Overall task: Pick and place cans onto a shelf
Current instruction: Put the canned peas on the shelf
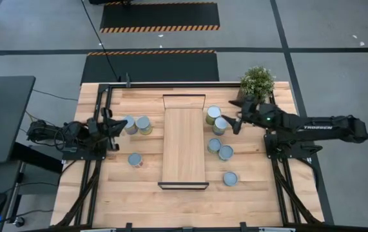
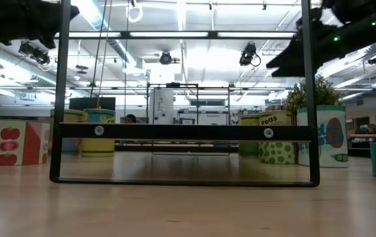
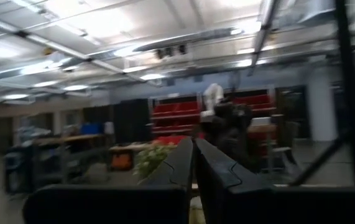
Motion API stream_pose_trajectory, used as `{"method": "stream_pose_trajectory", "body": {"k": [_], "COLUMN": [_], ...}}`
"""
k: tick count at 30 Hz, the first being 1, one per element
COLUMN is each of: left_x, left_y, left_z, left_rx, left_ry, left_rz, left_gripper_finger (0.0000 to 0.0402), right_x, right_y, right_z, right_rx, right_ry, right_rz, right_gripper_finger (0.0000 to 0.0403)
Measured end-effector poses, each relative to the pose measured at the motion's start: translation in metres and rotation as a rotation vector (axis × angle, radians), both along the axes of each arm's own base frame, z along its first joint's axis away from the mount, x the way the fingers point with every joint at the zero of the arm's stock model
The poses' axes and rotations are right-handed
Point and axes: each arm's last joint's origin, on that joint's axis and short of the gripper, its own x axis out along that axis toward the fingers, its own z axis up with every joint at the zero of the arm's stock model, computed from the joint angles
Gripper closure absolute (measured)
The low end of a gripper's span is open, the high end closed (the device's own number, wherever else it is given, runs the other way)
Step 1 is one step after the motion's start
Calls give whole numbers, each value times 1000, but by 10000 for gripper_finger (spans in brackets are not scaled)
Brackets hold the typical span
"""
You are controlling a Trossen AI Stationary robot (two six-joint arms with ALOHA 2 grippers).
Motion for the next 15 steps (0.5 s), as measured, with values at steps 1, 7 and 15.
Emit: {"method": "stream_pose_trajectory", "body": {"k": [1, 7, 15], "left_x": [0, -1, 0], "left_y": [1, 3, 2], "left_z": [0, -1, -1], "left_rx": [-13, -32, 22], "left_ry": [3, 19, 30], "left_rz": [25, 90, 80], "left_gripper_finger": [367, 294, 195], "right_x": [3, 20, 45], "right_y": [-1, -3, -3], "right_z": [1, 6, 20], "right_rx": [12, 71, 92], "right_ry": [39, 294, 457], "right_rz": [-3, 0, 30], "right_gripper_finger": [21, 21, 21]}}
